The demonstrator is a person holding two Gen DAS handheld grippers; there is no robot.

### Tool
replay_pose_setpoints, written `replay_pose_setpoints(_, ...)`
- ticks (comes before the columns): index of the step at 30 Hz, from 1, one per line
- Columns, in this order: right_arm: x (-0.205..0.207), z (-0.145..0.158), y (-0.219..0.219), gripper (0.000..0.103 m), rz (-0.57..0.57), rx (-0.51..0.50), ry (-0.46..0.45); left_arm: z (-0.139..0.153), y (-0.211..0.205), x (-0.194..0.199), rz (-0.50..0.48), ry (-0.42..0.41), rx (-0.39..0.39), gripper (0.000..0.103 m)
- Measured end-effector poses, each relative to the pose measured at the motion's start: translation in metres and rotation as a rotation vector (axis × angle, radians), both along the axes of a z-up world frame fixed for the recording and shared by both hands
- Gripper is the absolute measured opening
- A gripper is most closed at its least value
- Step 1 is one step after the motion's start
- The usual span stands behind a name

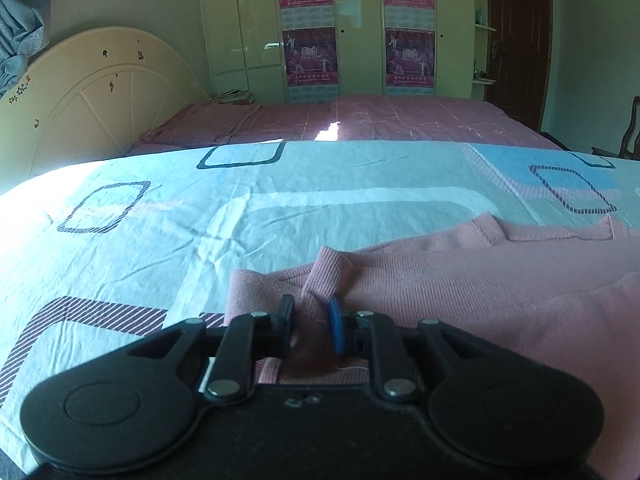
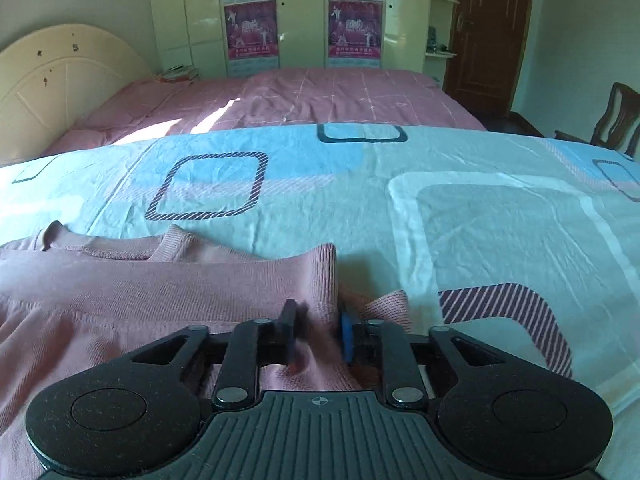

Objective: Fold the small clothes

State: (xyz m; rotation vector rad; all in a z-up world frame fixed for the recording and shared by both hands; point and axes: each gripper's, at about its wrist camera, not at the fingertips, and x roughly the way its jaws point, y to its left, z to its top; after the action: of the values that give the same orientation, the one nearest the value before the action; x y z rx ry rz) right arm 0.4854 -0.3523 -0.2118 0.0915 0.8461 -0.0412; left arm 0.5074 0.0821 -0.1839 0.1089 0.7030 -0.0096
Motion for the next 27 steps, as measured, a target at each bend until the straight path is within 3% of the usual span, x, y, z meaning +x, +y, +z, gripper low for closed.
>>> replay_pose_setpoints(2, -0.005, 0.008, -0.006, 0.049, -0.027, 0.018, -0.025, 0.006, 0.008, -0.003, 0.011, 0.001, -0.035, 0.045)
replay_pose_setpoints(3, -0.008, 0.012, -0.008, 0.049, -0.036, 0.021, -0.032, 0.010, 0.012, -0.007, 0.023, -0.004, -0.052, 0.064)
replay_pose_setpoints(4, -0.011, 0.016, -0.007, 0.049, -0.033, 0.023, -0.041, 0.015, 0.016, -0.013, 0.033, -0.020, -0.074, 0.071)
replay_pose_setpoints(10, -0.038, 0.027, 0.014, 0.048, 0.041, 0.092, -0.036, 0.031, 0.010, -0.053, -0.074, -0.018, -0.145, 0.064)
replay_pose_setpoints(15, -0.053, 0.021, 0.058, 0.048, 0.146, 0.111, -0.004, 0.023, -0.023, -0.071, -0.182, 0.008, -0.152, 0.063)
replay_pose_setpoints(18, -0.061, 0.017, 0.075, 0.048, 0.187, 0.111, 0.018, 0.006, -0.026, -0.072, -0.171, 0.061, -0.147, 0.063)
replay_pose_setpoints(21, -0.070, 0.009, 0.083, 0.048, 0.225, 0.061, 0.041, -0.003, -0.015, -0.080, -0.139, 0.061, -0.124, 0.067)
replay_pose_setpoints(27, -0.087, -0.002, 0.053, 0.049, 0.130, -0.026, 0.069, -0.001, 0.008, -0.090, -0.075, 0.068, -0.100, 0.066)
